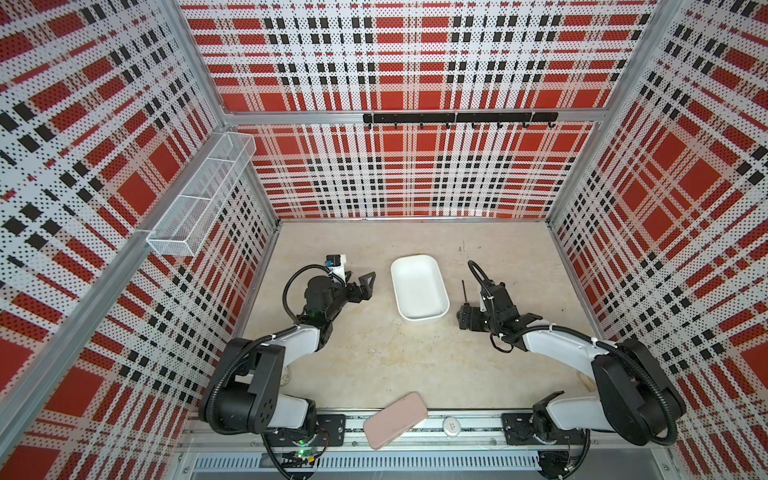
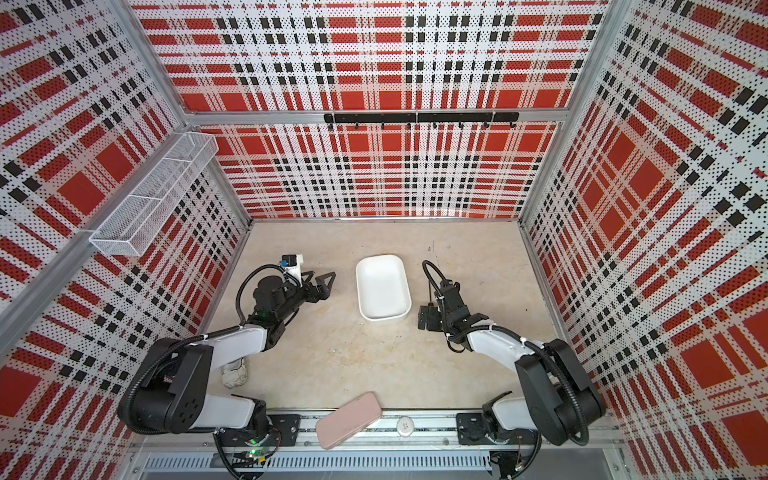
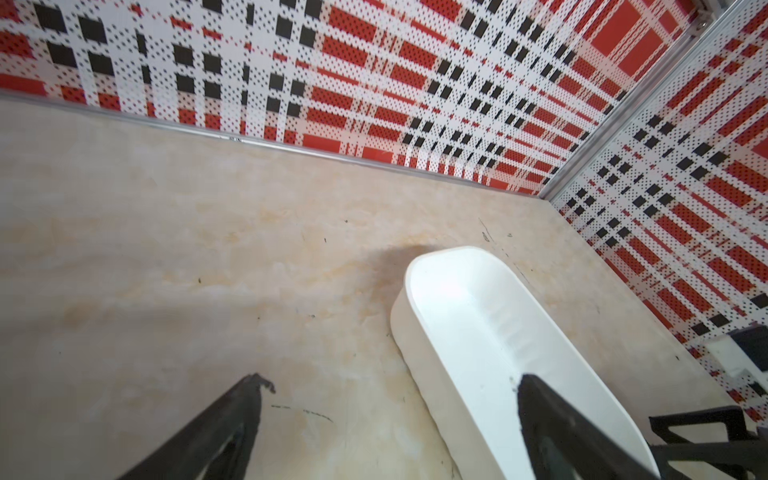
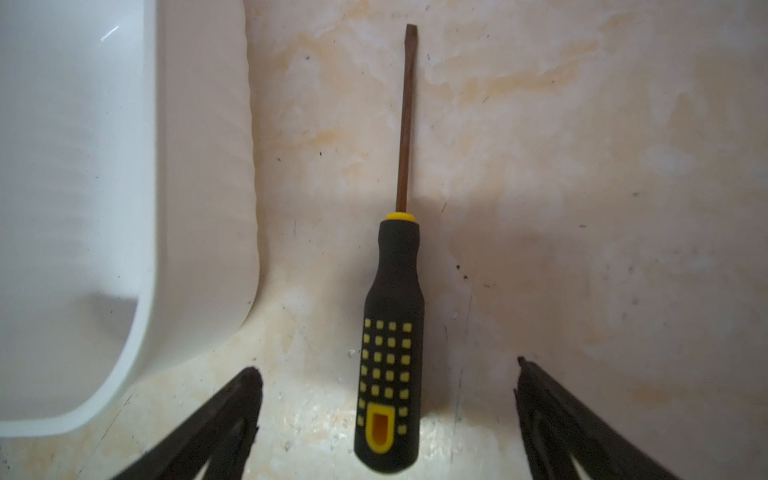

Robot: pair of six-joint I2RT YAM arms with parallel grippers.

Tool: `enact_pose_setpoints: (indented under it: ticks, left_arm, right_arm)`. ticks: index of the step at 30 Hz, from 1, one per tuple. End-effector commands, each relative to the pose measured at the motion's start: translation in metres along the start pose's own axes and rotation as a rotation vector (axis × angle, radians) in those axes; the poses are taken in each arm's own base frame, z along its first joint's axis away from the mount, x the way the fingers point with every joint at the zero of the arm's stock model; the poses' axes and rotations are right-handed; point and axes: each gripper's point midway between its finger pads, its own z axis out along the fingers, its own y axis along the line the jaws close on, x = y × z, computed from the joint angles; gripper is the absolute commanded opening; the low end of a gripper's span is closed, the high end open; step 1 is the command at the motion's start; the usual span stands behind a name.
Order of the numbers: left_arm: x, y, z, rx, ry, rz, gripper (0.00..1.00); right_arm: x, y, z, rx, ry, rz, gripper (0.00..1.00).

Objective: Put the screwdriver in the bin
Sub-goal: 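Lower the right gripper and close it on the screwdriver handle, then lift the screwdriver and carry it with the right gripper over the white bin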

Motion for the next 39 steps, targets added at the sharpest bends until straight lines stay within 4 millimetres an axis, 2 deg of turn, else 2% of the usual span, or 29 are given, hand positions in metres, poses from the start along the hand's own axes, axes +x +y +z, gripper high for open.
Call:
enact_pose_setpoints:
  ticks: [1,7,12,31,34,37,39]
  left_arm:
    - [0.007,-0.004,0.006,0.029,0.042,-0.025,0.98]
    - [0.019,0.003,0.008,-0.003,0.083,-0.035,0.98]
    - [0.024,0.008,0.008,-0.025,0.097,-0.033,0.98]
    - [0.027,0.009,0.009,-0.031,0.117,-0.016,0.98]
    - [0.025,0.009,0.008,-0.033,0.112,-0.013,0.98]
    - [0.024,0.007,0.008,-0.028,0.112,-0.012,0.98]
    - [0.021,0.006,0.008,-0.022,0.109,-0.010,0.98]
  right_arm:
    - [0.003,-0.005,0.001,0.035,-0.005,0.033,0.96]
    - [0.002,-0.005,0.009,0.070,0.008,0.013,0.90]
    - [0.004,-0.004,0.019,0.105,0.036,-0.009,0.81]
    - [0.005,-0.005,0.029,0.159,0.086,-0.042,0.21]
    - [-0.002,-0.003,0.024,0.161,0.074,-0.042,0.11]
    - [-0.019,0.004,0.010,0.148,0.027,-0.032,0.00]
    - [-0.034,0.013,-0.004,0.127,-0.011,-0.027,0.00]
